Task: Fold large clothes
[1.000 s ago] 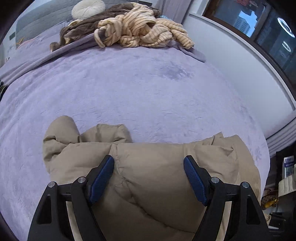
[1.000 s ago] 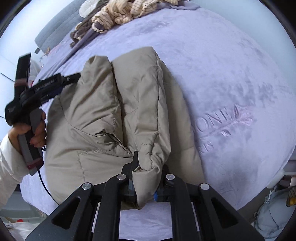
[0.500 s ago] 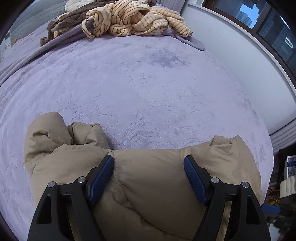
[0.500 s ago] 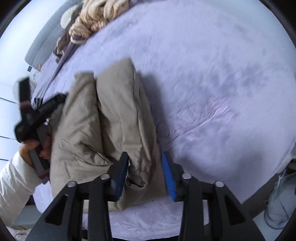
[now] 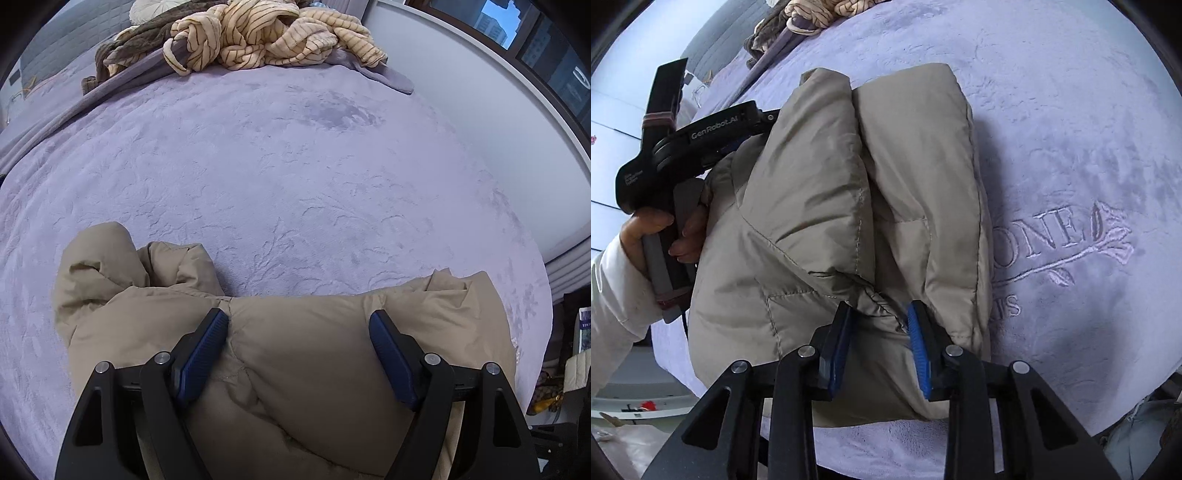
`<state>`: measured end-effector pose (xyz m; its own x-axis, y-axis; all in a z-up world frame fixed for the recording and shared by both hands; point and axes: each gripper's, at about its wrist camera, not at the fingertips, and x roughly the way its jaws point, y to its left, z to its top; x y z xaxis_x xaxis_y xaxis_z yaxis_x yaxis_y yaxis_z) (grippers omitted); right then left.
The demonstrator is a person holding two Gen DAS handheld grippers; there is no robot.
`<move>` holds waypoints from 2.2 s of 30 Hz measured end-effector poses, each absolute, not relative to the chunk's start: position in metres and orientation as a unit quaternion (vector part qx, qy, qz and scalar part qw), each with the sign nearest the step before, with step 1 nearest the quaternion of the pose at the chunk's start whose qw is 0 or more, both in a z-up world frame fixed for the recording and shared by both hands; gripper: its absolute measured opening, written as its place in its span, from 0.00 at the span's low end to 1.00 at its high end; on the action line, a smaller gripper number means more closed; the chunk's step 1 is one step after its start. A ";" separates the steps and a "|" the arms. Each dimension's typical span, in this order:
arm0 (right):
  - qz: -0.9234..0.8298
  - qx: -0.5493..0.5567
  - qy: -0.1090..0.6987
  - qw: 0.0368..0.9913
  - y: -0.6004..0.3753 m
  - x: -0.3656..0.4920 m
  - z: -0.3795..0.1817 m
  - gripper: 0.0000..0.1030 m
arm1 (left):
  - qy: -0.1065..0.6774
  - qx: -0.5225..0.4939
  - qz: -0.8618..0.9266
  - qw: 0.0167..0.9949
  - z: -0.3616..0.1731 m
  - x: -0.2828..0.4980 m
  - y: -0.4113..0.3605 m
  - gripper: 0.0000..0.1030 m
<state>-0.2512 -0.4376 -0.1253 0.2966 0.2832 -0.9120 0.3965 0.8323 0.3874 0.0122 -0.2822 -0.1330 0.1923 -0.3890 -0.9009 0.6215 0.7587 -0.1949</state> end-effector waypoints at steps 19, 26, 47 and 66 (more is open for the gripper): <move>-0.014 0.285 0.614 0.736 -0.454 -0.223 -0.117 0.37 | 0.591 0.059 -0.226 0.772 -0.082 -0.075 -0.154 1.00; -0.030 0.279 0.611 0.740 -0.446 -0.216 -0.109 0.50 | 0.606 0.034 -0.218 0.764 -0.090 -0.090 -0.122 1.00; -0.086 0.292 0.549 0.778 -0.424 -0.245 -0.063 0.82 | 0.606 0.018 -0.229 0.762 -0.087 -0.108 -0.075 1.00; -0.034 0.336 0.590 0.734 -0.521 -0.183 -0.104 0.83 | 0.639 -0.091 -0.217 0.732 -0.125 -0.040 -0.094 1.00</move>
